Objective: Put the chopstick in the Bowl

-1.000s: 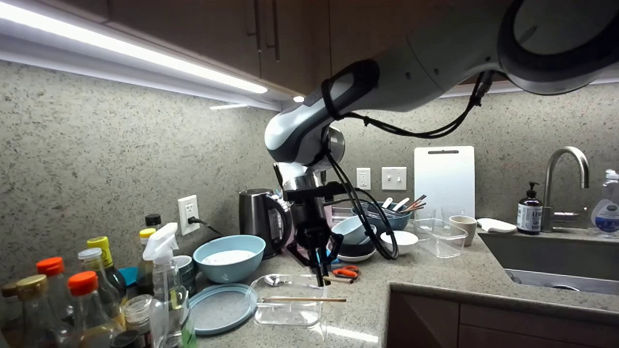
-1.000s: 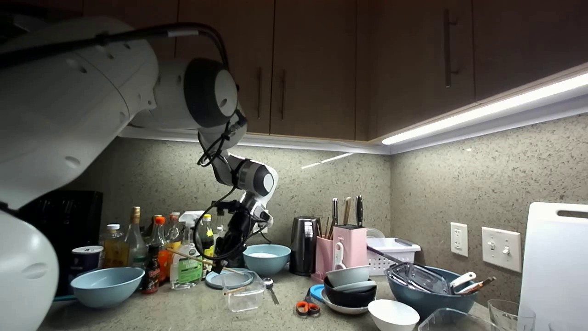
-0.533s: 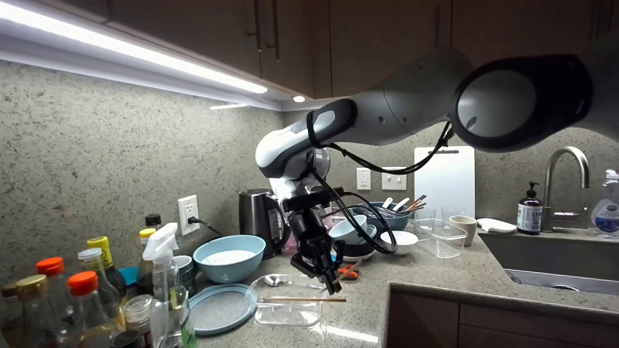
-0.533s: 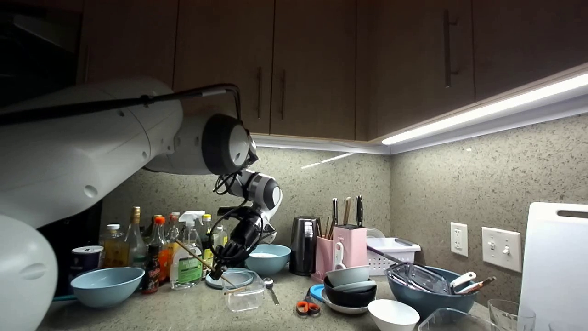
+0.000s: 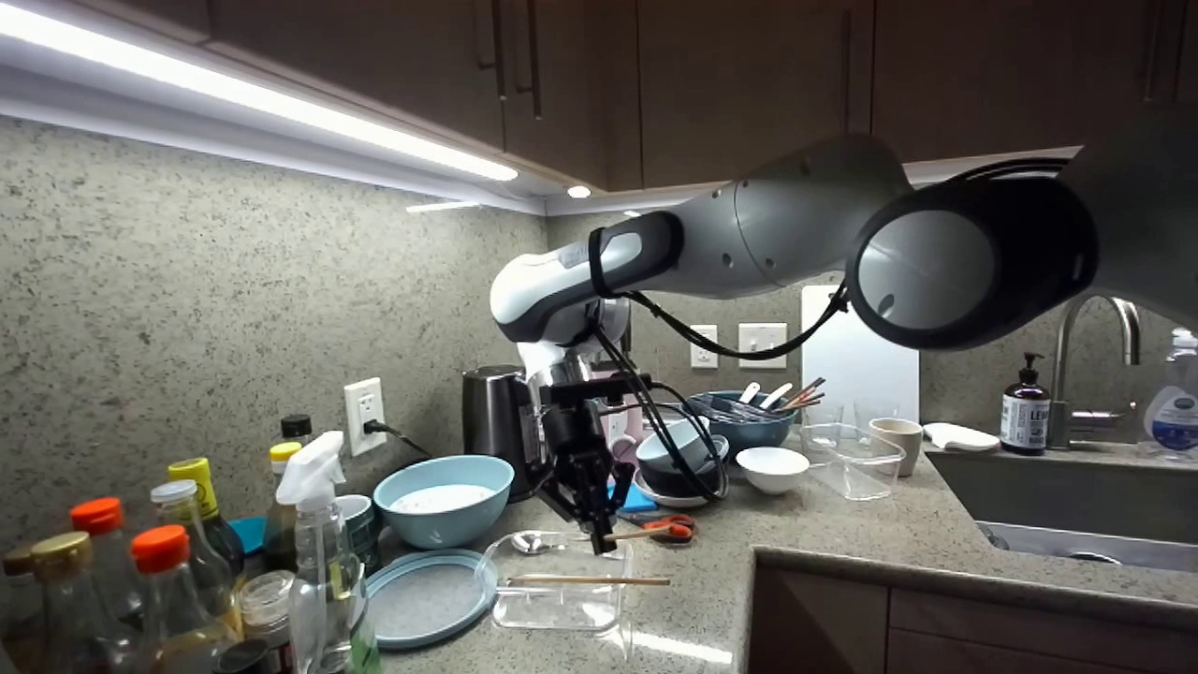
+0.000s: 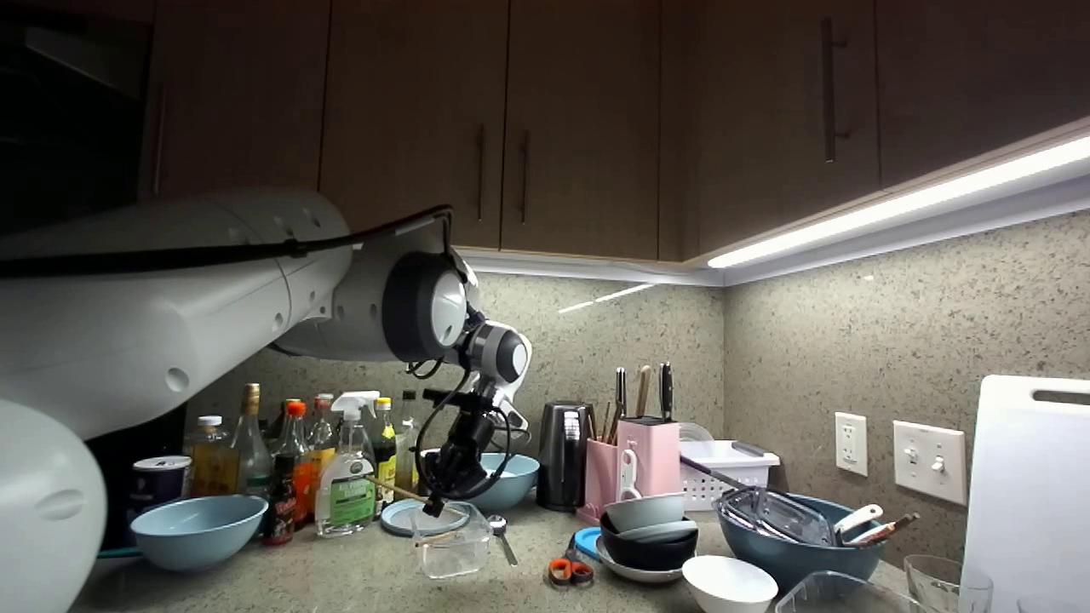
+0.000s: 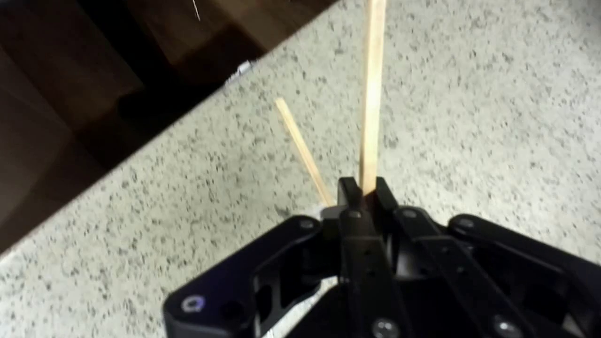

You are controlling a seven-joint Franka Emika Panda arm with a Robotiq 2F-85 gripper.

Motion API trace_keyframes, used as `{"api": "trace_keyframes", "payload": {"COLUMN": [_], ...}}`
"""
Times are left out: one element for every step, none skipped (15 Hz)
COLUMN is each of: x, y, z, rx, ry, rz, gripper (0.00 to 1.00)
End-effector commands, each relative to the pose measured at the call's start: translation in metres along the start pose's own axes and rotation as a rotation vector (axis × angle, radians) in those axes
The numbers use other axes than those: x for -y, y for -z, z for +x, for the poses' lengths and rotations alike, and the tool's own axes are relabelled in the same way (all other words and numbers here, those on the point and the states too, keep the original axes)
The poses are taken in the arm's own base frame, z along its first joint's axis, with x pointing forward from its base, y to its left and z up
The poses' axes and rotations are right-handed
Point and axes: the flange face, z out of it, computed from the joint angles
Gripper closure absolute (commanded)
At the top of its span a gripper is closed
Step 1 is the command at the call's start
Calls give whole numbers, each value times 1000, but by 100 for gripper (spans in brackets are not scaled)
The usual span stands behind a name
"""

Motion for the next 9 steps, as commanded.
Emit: {"api": "trace_keyframes", "payload": {"x": [7,7,8,7,6,5,4,3,3], "y": [19,21,23,23,22,18,15,9,4], "z": [16,22,27,30,33,37,39,42,44], "rx": [-198,-243,-276,-286,-293,-294,-289,-281,-276], "ry": [57,55,51,39,32,21,10,-2,-7], "rz": [-6,6,21,38,48,53,56,52,45], "gripper": [93,93,93,93,93,93,93,93,93]}}
